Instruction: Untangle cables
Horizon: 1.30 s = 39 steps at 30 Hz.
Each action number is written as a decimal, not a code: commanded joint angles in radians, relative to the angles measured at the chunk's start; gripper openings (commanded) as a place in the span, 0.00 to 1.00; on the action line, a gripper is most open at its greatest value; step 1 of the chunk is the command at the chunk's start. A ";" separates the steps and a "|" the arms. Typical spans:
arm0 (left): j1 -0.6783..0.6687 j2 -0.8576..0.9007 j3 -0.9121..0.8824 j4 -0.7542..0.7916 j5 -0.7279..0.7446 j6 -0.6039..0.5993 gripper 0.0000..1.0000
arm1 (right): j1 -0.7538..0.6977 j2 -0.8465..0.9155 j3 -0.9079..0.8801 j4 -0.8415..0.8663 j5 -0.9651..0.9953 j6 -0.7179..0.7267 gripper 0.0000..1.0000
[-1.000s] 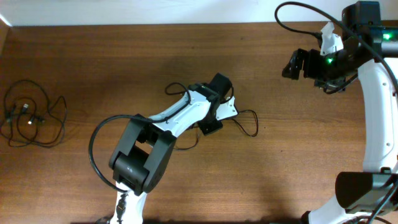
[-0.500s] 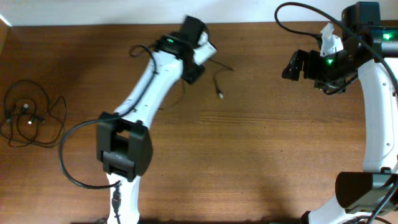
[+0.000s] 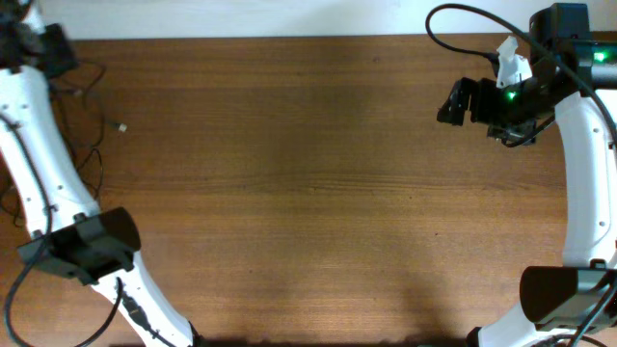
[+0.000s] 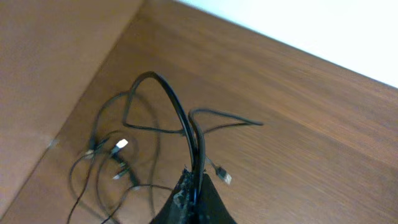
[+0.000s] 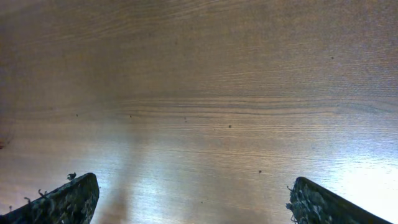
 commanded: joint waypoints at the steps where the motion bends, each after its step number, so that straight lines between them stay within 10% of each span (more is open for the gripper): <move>1: 0.113 -0.006 0.015 -0.002 -0.003 -0.059 0.13 | -0.001 -0.006 0.012 -0.005 0.005 -0.011 0.99; 6: 0.249 -0.006 0.015 0.003 -0.003 -0.082 0.28 | -0.001 -0.006 0.012 -0.007 0.005 -0.011 0.99; 8: 0.269 -0.006 0.015 0.002 0.025 -0.089 0.91 | -0.001 -0.006 0.012 -0.007 0.005 -0.011 0.99; 9: 0.272 -0.006 0.015 0.002 0.052 -0.089 0.99 | -0.001 -0.006 0.012 -0.007 0.005 -0.011 0.99; 22: 0.253 -0.426 0.016 -0.135 0.514 -0.088 0.99 | -0.001 -0.006 0.012 -0.011 0.005 -0.011 0.99; 30: -0.006 -0.427 0.016 -0.293 0.514 0.165 1.00 | 0.060 -0.055 0.013 -0.053 0.102 -0.071 0.99; 39: -0.184 -0.416 -0.048 -0.286 0.510 0.190 0.99 | 0.150 -0.254 0.013 -0.075 0.214 -0.061 0.99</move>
